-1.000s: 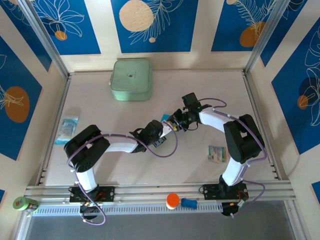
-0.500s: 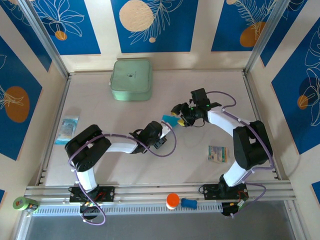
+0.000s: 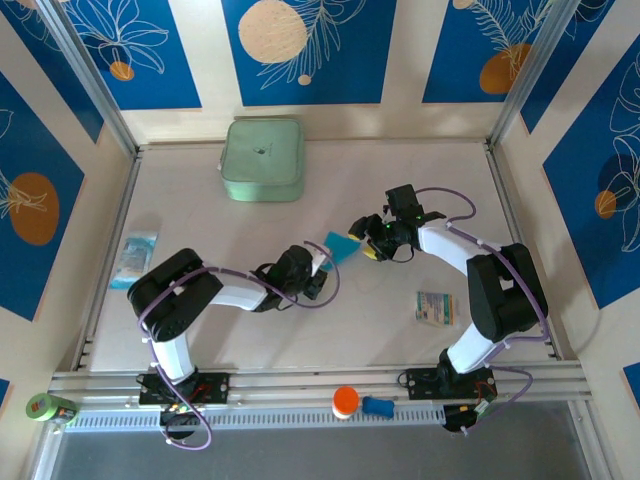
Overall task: Fold a paper plane with a square sheet of paper (pick it up from the middle)
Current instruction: Fold the wing for the fifth time at the center of the table.
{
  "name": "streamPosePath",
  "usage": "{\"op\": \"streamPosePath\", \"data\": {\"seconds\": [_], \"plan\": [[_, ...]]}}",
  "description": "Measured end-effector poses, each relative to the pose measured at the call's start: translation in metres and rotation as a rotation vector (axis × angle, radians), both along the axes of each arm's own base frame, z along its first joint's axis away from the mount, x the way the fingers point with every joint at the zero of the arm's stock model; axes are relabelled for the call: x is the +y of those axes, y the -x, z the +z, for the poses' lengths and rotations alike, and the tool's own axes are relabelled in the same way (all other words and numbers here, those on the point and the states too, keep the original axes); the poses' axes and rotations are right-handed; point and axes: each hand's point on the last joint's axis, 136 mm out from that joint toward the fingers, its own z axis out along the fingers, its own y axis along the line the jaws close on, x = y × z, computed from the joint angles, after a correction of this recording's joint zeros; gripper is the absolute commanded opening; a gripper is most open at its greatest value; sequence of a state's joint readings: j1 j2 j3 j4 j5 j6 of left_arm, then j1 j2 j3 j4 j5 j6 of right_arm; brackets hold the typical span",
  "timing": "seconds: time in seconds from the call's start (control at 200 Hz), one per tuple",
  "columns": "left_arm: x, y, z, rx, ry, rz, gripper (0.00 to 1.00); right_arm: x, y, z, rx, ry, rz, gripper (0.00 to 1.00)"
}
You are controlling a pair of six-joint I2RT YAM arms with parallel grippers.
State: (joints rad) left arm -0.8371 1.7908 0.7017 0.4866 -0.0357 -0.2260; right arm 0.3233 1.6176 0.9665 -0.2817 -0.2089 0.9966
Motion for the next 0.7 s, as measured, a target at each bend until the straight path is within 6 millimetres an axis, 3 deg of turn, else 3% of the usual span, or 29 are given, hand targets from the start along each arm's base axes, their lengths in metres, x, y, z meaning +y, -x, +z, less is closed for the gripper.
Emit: {"op": "streamPosePath", "data": {"seconds": [0.7], "plan": [[0.012, -0.015, 0.006, 0.244, 0.241, 0.148, 0.02, 0.020, 0.005, -0.002, -0.088, 0.003, 0.143, 0.58]]}}
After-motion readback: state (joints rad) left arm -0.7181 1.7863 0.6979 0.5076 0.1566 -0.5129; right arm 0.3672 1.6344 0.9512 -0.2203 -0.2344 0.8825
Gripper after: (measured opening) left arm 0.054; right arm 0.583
